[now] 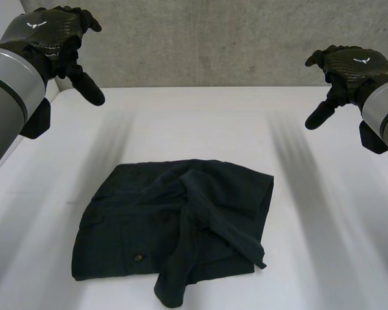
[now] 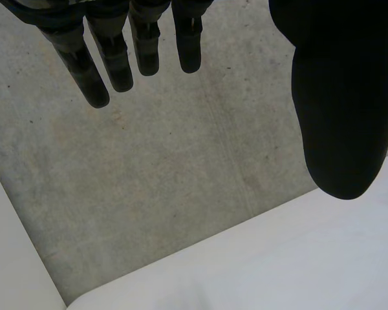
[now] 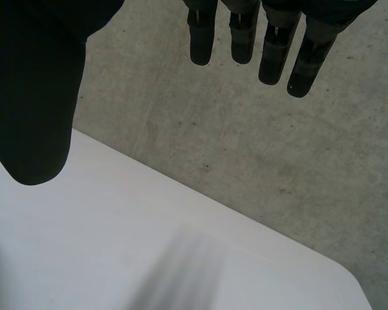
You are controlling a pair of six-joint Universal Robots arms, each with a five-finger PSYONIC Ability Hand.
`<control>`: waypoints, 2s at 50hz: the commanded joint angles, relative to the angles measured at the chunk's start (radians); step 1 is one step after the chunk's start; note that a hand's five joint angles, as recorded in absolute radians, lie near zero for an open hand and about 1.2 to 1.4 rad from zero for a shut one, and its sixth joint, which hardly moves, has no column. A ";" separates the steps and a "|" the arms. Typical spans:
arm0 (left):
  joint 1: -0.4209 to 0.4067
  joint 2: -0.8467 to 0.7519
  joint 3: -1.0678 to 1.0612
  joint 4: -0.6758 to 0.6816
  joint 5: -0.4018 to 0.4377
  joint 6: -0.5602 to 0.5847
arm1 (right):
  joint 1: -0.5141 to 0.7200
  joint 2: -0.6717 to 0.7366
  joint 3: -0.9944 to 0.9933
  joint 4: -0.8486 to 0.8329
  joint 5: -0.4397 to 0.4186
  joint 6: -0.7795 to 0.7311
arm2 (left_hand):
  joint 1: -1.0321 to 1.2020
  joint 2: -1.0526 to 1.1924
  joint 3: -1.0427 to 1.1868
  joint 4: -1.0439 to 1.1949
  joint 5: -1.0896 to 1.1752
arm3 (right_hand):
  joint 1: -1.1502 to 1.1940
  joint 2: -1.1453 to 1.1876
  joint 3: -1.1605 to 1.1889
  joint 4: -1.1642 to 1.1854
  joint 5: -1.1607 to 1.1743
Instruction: Fold the shorts.
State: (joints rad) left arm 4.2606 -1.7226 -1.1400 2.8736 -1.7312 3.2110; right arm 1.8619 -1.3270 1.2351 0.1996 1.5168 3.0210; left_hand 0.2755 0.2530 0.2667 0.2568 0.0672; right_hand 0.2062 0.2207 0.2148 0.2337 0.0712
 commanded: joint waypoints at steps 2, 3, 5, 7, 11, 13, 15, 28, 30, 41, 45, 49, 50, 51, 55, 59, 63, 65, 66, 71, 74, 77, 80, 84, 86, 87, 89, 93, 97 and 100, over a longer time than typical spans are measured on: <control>0.001 -0.005 -0.007 0.000 0.008 0.006 | 0.000 0.000 0.011 -0.014 -0.007 0.001 | -0.033 -0.010 -0.024 -0.014 0.001 | -0.032 -0.046 -0.040 -0.059 -0.071; -0.001 -0.005 -0.012 -0.003 0.010 0.006 | 0.000 0.000 0.012 -0.017 -0.007 -0.005 | -0.033 -0.010 -0.024 -0.014 0.001 | -0.032 -0.046 -0.040 -0.059 -0.071; -0.008 -0.005 -0.027 -0.008 0.016 0.010 | 0.000 0.002 0.020 -0.025 -0.015 -0.011 | -0.033 -0.010 -0.024 -0.014 0.001 | -0.032 -0.046 -0.040 -0.059 -0.071; -0.008 -0.005 -0.053 -0.010 0.021 0.013 | 0.000 0.000 0.029 -0.026 -0.024 -0.014 | -0.041 -0.019 -0.033 -0.023 -0.008 | -0.032 -0.046 -0.040 -0.059 -0.071; -0.011 0.006 -0.159 -0.002 0.027 0.033 | -0.001 0.000 0.078 -0.026 -0.059 -0.053 | -0.059 -0.037 -0.050 -0.040 -0.025 | -0.032 -0.046 -0.040 -0.059 -0.071; -0.010 0.020 -0.242 0.015 0.027 0.056 | -0.006 0.002 0.119 -0.026 -0.102 -0.092 | -0.068 -0.045 -0.059 -0.049 -0.034 | -0.032 -0.046 -0.040 -0.059 -0.071; -0.007 0.021 -0.300 0.036 0.028 0.075 | -0.007 0.002 0.147 -0.028 -0.133 -0.119 | -0.065 -0.042 -0.056 -0.046 -0.031 | -0.032 -0.046 -0.040 -0.059 -0.071; -0.010 -0.026 -0.627 0.251 0.033 0.279 | -0.015 0.006 0.333 -0.104 -0.228 -0.195 | 0.070 0.092 0.079 0.089 0.104 | -0.032 -0.046 -0.040 -0.059 -0.071; -0.013 -0.051 -0.638 0.250 0.044 0.291 | -0.015 0.006 0.354 -0.130 -0.228 -0.195 | 0.117 0.139 0.126 0.136 0.151 | -0.032 -0.046 -0.040 -0.059 -0.071; 0.027 -0.123 -0.597 0.260 0.068 0.313 | -0.010 0.012 0.391 -0.181 -0.225 -0.198 | 1.121 1.143 1.130 1.139 1.155 | -0.032 -0.046 -0.040 -0.059 -0.071; 0.111 -0.111 -0.538 0.297 0.064 0.342 | -0.009 0.012 0.391 -0.183 -0.227 -0.197 | 1.121 1.143 1.130 1.139 1.155 | -0.032 -0.046 -0.040 -0.059 -0.071; 0.192 -0.046 -0.434 0.360 0.059 0.388 | -0.006 0.012 0.391 -0.183 -0.227 -0.197 | 1.121 1.143 1.130 1.139 1.155 | -0.032 -0.046 -0.040 -0.059 -0.071; 0.203 -0.037 -0.413 0.377 0.056 0.394 | -0.006 0.012 0.391 -0.183 -0.227 -0.197 | 1.121 1.143 1.130 1.139 1.155 | -0.032 -0.046 -0.040 -0.059 -0.071; 0.211 -0.019 -0.362 0.410 0.045 0.398 | -0.004 0.012 0.391 -0.183 -0.227 -0.197 | 1.121 1.143 1.130 1.139 1.155 | -0.032 -0.046 -0.040 -0.059 -0.071; 0.184 0.004 -0.236 0.458 0.000 0.388 | -0.004 0.014 0.394 -0.183 -0.225 -0.197 | 1.121 1.143 1.130 1.139 1.155 | -0.032 -0.046 -0.040 -0.059 -0.071; 0.070 0.002 -0.114 0.458 -0.043 0.354 | -0.006 0.012 0.402 -0.186 -0.224 -0.197 | 1.121 1.143 1.130 1.139 1.155 | -0.032 -0.046 -0.040 -0.059 -0.071; -0.062 -0.032 -0.037 0.455 -0.048 0.349 | -0.015 0.009 0.403 -0.203 -0.207 -0.192 | 1.121 1.143 1.130 1.139 1.155 | -0.032 -0.046 -0.040 -0.059 -0.071; -0.115 -0.067 -0.020 0.452 -0.048 0.348 | -0.016 0.008 0.405 -0.210 -0.192 -0.189 | 1.121 1.143 1.130 1.139 1.155 | -0.032 -0.046 -0.040 -0.059 -0.071; -0.175 -0.110 -0.008 0.449 -0.047 0.349 | -0.015 0.005 0.406 -0.218 -0.170 -0.185 | 1.121 1.143 1.130 1.139 1.155 | -0.032 -0.046 -0.040 -0.059 -0.071; -0.338 -0.230 -0.006 0.437 -0.042 0.351 | -0.020 0.003 0.409 -0.232 -0.112 -0.182 | 1.121 1.143 1.130 1.139 1.155 | -0.032 -0.046 -0.040 -0.059 -0.071; -0.434 -0.314 -0.015 0.421 -0.042 0.354 | -0.035 0.003 0.409 -0.241 -0.084 -0.182 | 1.121 1.143 1.130 1.139 1.155 | -0.032 -0.046 -0.040 -0.059 -0.071; -0.484 -0.382 -0.018 0.402 -0.042 0.354 | -0.055 0.003 0.409 -0.241 -0.076 -0.182 | 1.022 1.045 1.031 1.041 1.056 | -0.032 -0.046 -0.040 -0.059 -0.071; -0.527 -0.446 -0.033 0.348 -0.045 0.356 | -0.078 0.003 0.408 -0.241 -0.080 -0.182 | 0.503 0.525 0.511 0.521 0.536 | -0.032 -0.046 -0.040 -0.059 -0.071; -0.561 -0.471 -0.061 0.293 -0.039 0.354 | -0.087 0.003 0.406 -0.243 -0.083 -0.183 | 0.385 0.407 0.393 0.403 0.418 | -0.032 -0.046 -0.040 -0.059 -0.071; -0.573 -0.466 -0.079 0.273 -0.039 0.354 | -0.089 0.003 0.406 -0.244 -0.083 -0.183 | 0.288 0.310 0.297 0.307 0.322 | -0.032 -0.046 -0.040 -0.059 -0.071; -0.577 -0.459 -0.089 0.270 -0.041 0.354 | -0.089 0.003 0.405 -0.244 -0.083 -0.185 | 0.264 0.287 0.273 0.283 0.298 | -0.032 -0.046 -0.040 -0.059 -0.071; -0.582 -0.451 -0.104 0.270 -0.042 0.354 | -0.087 0.005 0.405 -0.244 -0.084 -0.185 | 0.220 0.243 0.229 0.239 0.254 | -0.032 -0.046 -0.040 -0.059 -0.071; -0.573 -0.346 -0.142 0.274 -0.047 0.352 | -0.079 0.012 0.402 -0.244 -0.084 -0.188 | 0.123 0.145 0.132 0.142 0.157 | -0.032 -0.046 -0.040 -0.059 -0.071; -0.507 -0.264 -0.165 0.279 -0.053 0.348 | -0.076 0.018 0.389 -0.244 -0.093 -0.191 | 0.123 0.145 0.132 0.142 0.157 | -0.032 -0.046 -0.040 -0.059 -0.071; -0.420 -0.203 -0.185 0.277 -0.054 0.340 | -0.076 0.020 0.367 -0.236 -0.121 -0.192 | 0.123 0.145 0.132 0.142 0.157 | -0.032 -0.046 -0.040 -0.059 -0.071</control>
State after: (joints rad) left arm 3.7107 -2.0519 -1.2893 3.1449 -1.7800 3.5611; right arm 1.7814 -1.3132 1.6321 -0.0444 1.4292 2.8326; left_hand 0.4064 0.3917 0.3930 0.3859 0.2041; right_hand 0.2062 0.2206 0.2148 0.2337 0.0712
